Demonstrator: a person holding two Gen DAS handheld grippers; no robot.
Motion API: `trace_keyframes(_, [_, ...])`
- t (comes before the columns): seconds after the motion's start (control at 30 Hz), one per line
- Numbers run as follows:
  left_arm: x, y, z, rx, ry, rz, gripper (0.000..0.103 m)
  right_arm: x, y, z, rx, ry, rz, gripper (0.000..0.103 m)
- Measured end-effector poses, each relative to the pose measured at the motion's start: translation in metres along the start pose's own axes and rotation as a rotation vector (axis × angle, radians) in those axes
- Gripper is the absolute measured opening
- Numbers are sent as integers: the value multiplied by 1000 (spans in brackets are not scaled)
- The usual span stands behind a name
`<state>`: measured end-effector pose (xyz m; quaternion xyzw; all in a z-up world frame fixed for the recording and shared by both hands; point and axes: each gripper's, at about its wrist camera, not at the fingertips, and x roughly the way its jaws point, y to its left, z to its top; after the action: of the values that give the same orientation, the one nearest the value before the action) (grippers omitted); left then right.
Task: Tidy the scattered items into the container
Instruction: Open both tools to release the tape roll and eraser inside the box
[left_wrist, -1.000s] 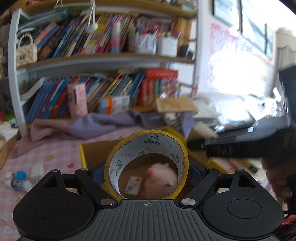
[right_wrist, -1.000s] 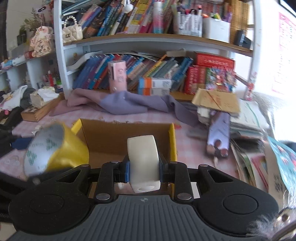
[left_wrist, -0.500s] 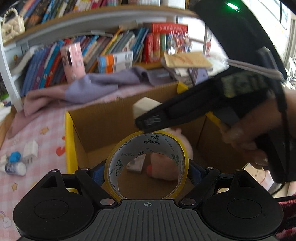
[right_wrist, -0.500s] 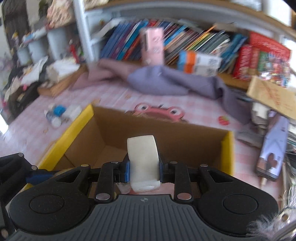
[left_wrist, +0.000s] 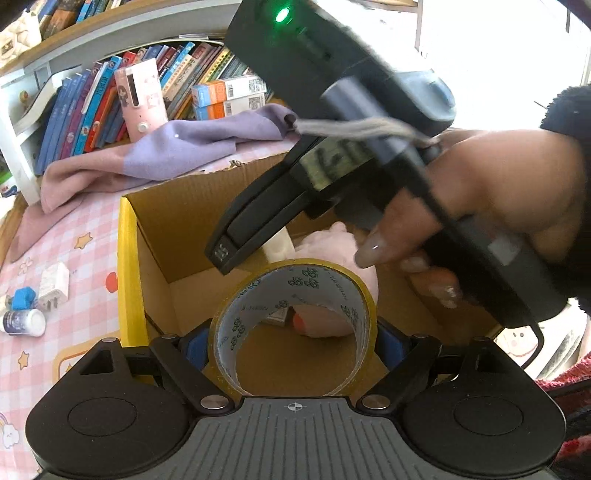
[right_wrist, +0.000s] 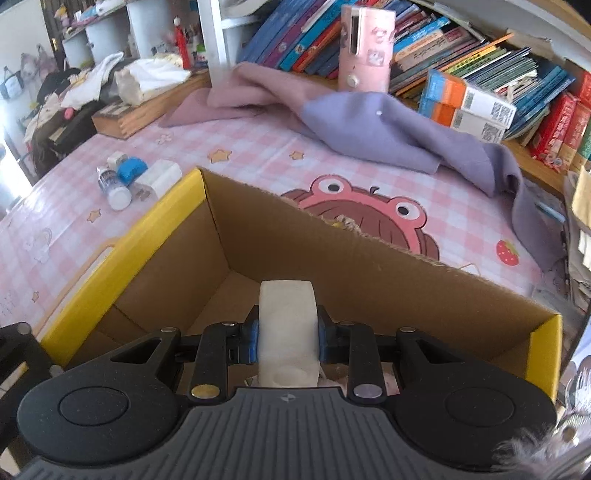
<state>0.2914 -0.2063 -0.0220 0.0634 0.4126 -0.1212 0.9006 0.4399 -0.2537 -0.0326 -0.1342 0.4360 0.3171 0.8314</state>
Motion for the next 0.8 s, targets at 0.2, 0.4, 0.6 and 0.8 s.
trace_keyframes(0.2, [2,2,2,5,-5,7,89,24,-10,-2,60,75,9,29])
trace_keyframes(0.4, [-4,3,0,7,-29,61,93,9,-10,-2,82,8,28,56])
trace_keyframes(0.6, [-18,2,-2,29,-104,69,93,-21,-9,-3,107,-66,20,59])
trace_keyframes(0.8, [-35,-2,-10,43,-170,59,93,-51,-1,-9,118,-133,-7,62])
